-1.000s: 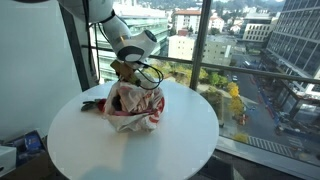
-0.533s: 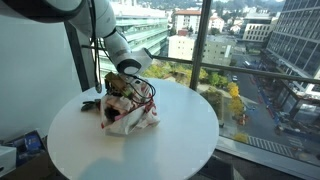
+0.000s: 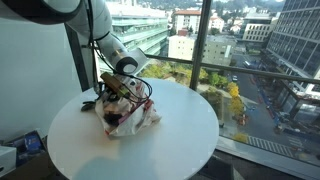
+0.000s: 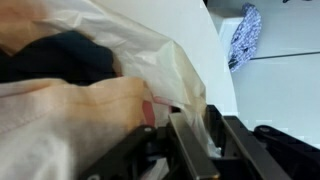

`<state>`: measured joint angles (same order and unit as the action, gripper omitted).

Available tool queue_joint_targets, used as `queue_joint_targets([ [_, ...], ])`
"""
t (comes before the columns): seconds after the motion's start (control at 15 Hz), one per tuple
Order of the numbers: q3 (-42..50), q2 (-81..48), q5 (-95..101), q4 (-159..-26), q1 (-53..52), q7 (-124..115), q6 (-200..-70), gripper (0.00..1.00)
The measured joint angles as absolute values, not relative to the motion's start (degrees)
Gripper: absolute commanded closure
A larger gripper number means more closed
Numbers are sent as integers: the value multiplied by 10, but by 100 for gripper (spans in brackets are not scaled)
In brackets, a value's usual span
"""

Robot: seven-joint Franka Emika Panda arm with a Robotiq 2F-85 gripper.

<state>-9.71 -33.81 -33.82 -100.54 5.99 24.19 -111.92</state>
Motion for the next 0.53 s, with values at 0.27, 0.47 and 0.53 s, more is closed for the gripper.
queue_joint_targets([
  [0.27,-97,-303,-316,-1003,47,202,-1072,5],
  [0.47,-96,-272,-313,-1004,44,183,-1051,0],
  [0.53,-91,-262,-302,-1006,40,167,-1052,0],
])
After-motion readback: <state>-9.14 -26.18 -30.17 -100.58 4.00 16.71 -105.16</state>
